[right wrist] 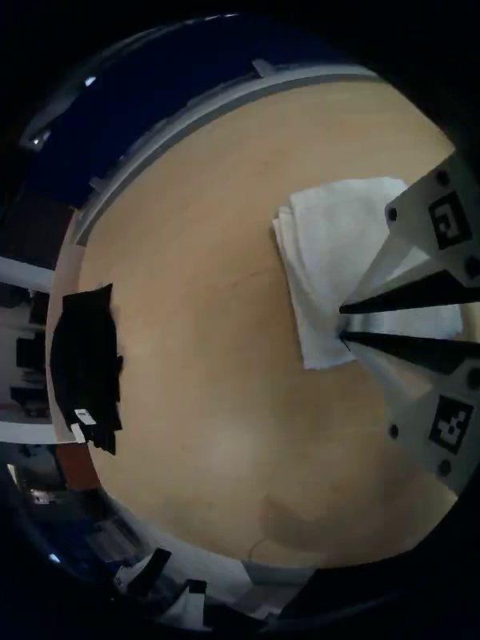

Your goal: Fold towel

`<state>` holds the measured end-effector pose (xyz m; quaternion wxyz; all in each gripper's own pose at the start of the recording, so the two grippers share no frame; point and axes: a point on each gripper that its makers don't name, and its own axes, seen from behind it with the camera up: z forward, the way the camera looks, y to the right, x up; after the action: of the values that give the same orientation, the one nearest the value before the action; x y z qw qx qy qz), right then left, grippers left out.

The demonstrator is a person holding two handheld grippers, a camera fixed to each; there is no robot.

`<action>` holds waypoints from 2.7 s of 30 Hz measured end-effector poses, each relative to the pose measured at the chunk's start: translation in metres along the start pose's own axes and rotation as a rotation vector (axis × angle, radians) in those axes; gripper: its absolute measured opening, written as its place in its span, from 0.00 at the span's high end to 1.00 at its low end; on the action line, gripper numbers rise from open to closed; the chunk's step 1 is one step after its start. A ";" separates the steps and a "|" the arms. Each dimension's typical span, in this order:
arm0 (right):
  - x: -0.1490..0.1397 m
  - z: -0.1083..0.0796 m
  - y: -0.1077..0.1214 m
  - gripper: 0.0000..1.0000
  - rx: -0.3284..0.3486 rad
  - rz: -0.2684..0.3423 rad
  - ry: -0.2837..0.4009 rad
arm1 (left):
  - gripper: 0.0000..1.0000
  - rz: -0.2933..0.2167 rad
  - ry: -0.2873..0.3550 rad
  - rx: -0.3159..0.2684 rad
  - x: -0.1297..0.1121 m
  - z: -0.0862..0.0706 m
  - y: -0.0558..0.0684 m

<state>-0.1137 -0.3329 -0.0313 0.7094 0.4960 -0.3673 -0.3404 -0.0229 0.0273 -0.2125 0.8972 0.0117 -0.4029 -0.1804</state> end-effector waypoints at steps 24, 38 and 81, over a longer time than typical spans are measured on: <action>-0.033 -0.035 0.007 0.32 -0.053 0.130 0.018 | 0.15 0.021 0.001 -0.024 0.006 0.004 0.013; -0.085 -0.057 0.006 0.32 -0.096 0.225 -0.026 | 0.15 0.031 -0.006 -0.039 0.005 0.010 0.024; -0.088 -0.060 0.007 0.96 -0.138 0.342 0.021 | 0.15 0.036 -0.009 -0.057 0.009 0.013 0.034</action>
<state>-0.1055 -0.2293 -0.0545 0.7931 0.3800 -0.4145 -0.2340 -0.0165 0.0578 -0.1918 0.8984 -0.0219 -0.4019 -0.1756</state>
